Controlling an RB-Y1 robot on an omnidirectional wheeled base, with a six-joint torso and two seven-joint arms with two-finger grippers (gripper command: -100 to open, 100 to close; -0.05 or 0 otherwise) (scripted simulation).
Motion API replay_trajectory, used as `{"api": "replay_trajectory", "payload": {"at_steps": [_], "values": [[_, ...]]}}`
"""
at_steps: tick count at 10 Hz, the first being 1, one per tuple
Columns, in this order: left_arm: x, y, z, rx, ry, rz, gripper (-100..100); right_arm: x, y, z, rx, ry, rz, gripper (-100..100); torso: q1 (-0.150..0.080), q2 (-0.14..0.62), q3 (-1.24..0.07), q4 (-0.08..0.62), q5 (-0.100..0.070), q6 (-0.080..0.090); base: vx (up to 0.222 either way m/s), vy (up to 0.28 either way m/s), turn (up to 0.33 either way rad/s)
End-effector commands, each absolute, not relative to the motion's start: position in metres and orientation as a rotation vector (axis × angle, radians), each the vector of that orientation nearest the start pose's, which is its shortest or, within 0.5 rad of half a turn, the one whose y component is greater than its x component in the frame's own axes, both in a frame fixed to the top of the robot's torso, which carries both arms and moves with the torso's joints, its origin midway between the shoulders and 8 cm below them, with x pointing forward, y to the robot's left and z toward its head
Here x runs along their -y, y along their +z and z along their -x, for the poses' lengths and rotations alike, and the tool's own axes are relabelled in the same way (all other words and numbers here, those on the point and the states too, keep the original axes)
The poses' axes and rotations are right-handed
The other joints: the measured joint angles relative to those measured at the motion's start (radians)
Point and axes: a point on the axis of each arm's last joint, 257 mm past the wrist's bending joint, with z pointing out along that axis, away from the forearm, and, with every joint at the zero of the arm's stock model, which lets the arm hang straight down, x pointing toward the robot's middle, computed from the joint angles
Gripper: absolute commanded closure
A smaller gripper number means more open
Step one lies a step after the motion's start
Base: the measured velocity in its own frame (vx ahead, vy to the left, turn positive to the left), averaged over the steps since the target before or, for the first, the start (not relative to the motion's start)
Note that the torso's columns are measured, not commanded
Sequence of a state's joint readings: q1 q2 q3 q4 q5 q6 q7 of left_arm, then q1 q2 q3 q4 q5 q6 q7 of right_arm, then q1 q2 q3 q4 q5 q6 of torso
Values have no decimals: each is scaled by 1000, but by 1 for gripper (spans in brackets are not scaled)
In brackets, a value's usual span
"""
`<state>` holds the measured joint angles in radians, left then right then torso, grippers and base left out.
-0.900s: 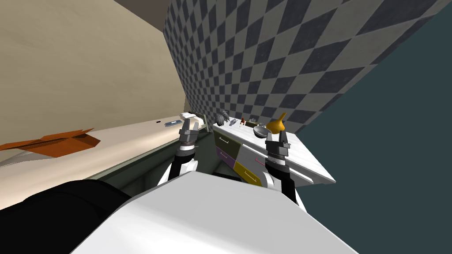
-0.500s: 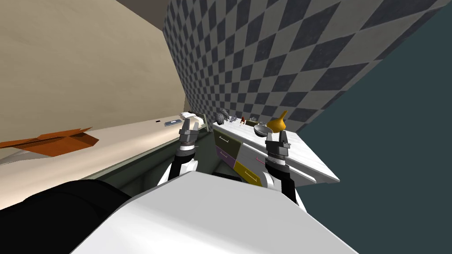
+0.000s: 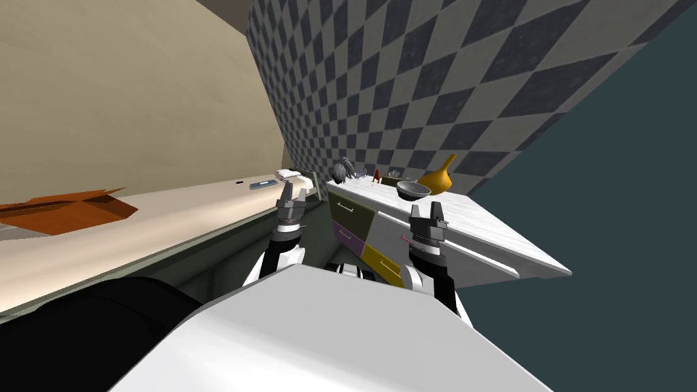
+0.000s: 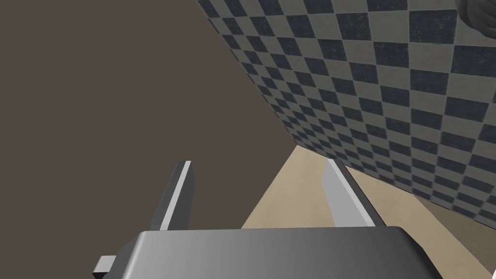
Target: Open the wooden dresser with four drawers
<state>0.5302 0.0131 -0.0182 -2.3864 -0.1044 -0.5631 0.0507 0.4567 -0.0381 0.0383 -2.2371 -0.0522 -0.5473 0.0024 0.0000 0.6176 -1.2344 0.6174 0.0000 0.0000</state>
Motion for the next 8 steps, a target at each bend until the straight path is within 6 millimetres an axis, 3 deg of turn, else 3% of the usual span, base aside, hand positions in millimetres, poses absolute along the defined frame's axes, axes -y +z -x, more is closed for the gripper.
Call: {"api": "replay_trajectory", "payload": {"at_steps": [1,3,8], "values": [[-253,71,-311,-577,-1324,487,0,260,26,-350,-626,1349,-574,-100,0,74,-148,74,0,0,33,35,-100],[-254,70,-311,-578,-1324,488,0,257,25,-352,-654,1291,-514,-100,3,115,-237,116,1,0,58,89,-126],[-253,70,-311,-578,-1324,488,0,252,22,-355,-687,1154,-398,-100,0,121,-241,121,0,0,50,75,-87]]}}
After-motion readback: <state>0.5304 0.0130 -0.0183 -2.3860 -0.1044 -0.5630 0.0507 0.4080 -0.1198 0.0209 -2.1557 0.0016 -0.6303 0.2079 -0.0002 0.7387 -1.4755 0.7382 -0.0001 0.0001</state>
